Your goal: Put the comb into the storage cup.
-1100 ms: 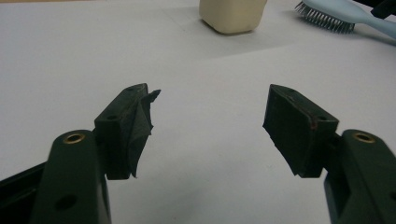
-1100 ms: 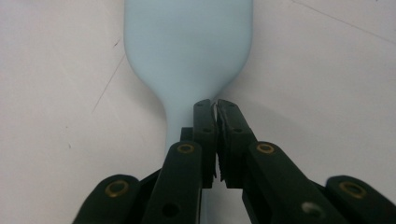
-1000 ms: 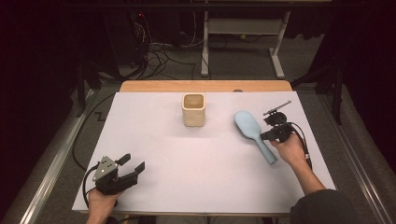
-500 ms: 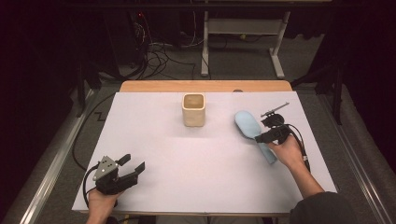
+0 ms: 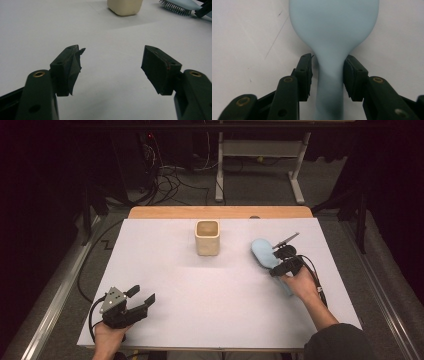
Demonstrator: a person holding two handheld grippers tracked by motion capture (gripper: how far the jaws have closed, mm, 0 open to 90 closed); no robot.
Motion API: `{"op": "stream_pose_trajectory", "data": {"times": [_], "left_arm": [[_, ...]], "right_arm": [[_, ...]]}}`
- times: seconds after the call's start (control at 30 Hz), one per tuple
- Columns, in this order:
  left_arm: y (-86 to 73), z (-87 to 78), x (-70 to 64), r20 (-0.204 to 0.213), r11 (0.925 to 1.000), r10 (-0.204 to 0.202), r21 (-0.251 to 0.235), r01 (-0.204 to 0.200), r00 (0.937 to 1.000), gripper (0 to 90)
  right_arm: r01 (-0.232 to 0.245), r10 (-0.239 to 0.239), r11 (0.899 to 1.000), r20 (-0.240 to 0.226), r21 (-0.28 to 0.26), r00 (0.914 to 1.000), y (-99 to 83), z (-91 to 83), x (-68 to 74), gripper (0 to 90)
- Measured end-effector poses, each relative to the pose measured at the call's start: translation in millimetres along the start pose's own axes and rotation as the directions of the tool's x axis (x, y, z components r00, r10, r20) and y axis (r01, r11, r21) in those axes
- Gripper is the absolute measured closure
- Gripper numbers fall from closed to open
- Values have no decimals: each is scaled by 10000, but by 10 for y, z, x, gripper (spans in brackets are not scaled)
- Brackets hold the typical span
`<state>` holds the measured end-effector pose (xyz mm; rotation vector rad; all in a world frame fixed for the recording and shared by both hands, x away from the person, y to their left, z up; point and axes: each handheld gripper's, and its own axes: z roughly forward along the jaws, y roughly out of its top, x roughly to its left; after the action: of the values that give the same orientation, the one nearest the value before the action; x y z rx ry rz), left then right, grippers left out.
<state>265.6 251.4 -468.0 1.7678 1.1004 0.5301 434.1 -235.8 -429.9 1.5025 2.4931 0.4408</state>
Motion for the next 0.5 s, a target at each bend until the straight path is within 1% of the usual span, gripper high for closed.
{"op": "stream_pose_trajectory", "data": {"times": [0.17,0.27,0.37,0.5], "left_arm": [[2,2,0,-1,10000,3,30,-3,10000,321],[3,2,-3,-12,10000,26,43,-26,10000,320],[8,5,-12,-77,9999,119,117,-118,9999,316],[13,8,-14,-107,9998,140,166,-138,9998,313]], "right_arm": [[37,-38,10000,186,71,9998,-2,36,3,688],[-30,29,10000,164,90,9999,-2,34,-3,696],[8,-10,10000,208,91,9998,-1,35,0,701],[117,-119,9999,225,69,9997,-2,34,1,704]]}}
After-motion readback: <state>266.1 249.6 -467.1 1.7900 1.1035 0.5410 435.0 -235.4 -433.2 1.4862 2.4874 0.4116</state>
